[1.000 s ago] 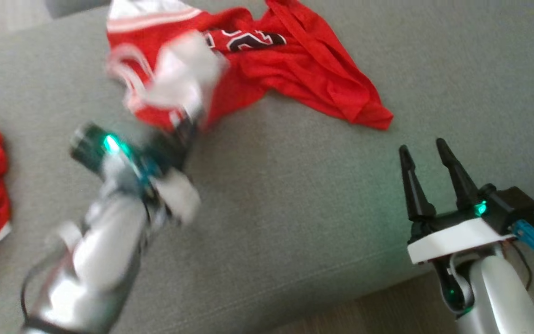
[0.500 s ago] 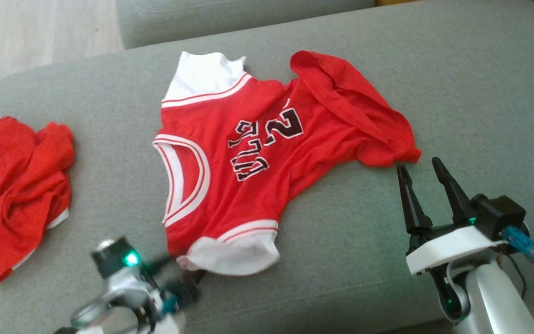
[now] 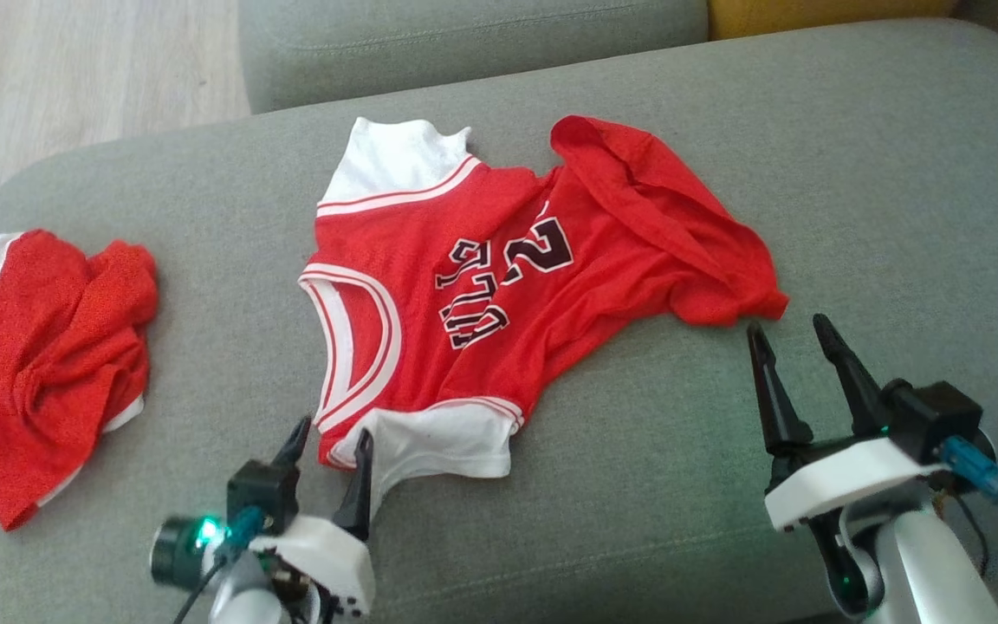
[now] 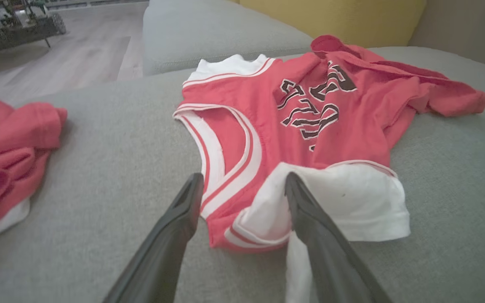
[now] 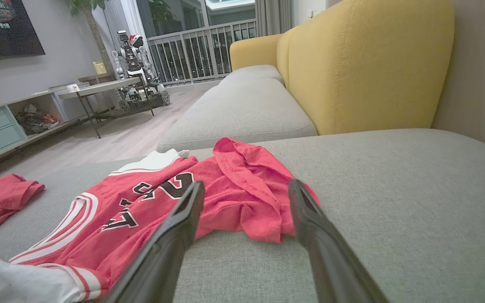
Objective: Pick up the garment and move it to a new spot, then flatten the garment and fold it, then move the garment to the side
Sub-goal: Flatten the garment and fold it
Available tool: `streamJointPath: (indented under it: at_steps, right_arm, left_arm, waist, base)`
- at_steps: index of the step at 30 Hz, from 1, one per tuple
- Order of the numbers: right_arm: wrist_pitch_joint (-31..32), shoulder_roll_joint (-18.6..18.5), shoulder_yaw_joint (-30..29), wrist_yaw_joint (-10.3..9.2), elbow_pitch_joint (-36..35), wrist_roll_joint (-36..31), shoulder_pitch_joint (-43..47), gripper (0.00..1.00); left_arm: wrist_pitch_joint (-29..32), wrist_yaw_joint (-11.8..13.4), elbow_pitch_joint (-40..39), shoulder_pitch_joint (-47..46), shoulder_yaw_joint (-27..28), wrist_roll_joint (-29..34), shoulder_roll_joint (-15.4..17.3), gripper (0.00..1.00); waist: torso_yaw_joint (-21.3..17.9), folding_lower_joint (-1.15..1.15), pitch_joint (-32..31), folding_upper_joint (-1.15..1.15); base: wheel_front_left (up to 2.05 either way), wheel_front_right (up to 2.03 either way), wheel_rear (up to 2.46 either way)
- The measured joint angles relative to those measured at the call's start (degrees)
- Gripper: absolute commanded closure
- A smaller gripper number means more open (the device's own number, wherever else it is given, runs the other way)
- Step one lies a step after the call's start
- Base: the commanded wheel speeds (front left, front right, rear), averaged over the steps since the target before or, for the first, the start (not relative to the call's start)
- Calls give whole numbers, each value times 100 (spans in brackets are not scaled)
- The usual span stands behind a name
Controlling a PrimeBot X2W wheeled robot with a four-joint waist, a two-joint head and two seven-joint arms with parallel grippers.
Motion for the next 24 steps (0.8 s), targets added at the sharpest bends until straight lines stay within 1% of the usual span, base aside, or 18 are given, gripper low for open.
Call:
streamJointPath:
  at_steps: [3, 6, 10, 13, 15, 16, 17, 20, 24]
  right_arm:
    - [47, 0, 7, 0, -10, 0, 52, 0]
    - [55, 0, 24, 0, -16, 0, 61, 0]
    - [56, 0, 42, 0, -38, 1, 79, 0]
    - [56, 0, 32, 0, -44, 2, 121, 0]
    - [56, 0, 20, 0, -49, 9, 188, 0]
    - [56, 0, 20, 0, -49, 9, 188, 0]
    - [56, 0, 20, 0, -49, 9, 210, 0]
    - [56, 0, 20, 0, -59, 9, 206, 0]
    - [56, 0, 20, 0, -78, 10, 205, 0]
  left_arm:
    - [2, 51, -33, 191, 162, -142, -112, 0]
    - [2, 242, -115, 311, 400, -142, -146, 0]
    - [2, 413, -400, 539, 754, -119, -203, 0]
    - [2, 446, -570, 719, 910, -40, -224, 0]
    - [2, 367, -613, 806, 916, 57, -224, 0]
    - [2, 367, -613, 806, 916, 57, -224, 0]
    - [2, 232, -620, 876, 890, 97, -242, 0]
    - [2, 166, -600, 912, 851, 163, -260, 0]
    - [2, -126, -396, 939, 538, 412, -235, 0]
  waist:
    - [-35, 0, -43, 0]
    - [-75, 0, -99, 0]
    - [-101, 0, -163, 0]
    - [-79, 0, -189, 0]
    - [-53, 0, -197, 0]
    - [-53, 0, -197, 0]
    - [-29, 0, -200, 0]
    - [-15, 0, -195, 0]
    - [-1, 0, -175, 0]
  base:
    - [0, 0, 0]
    - [0, 0, 0]
    - [0, 0, 0]
    - [0, 0, 0]
    - [0, 0, 0]
    - [0, 0, 0]
    - [0, 0, 0]
    - [0, 0, 0]
    - [0, 0, 0]
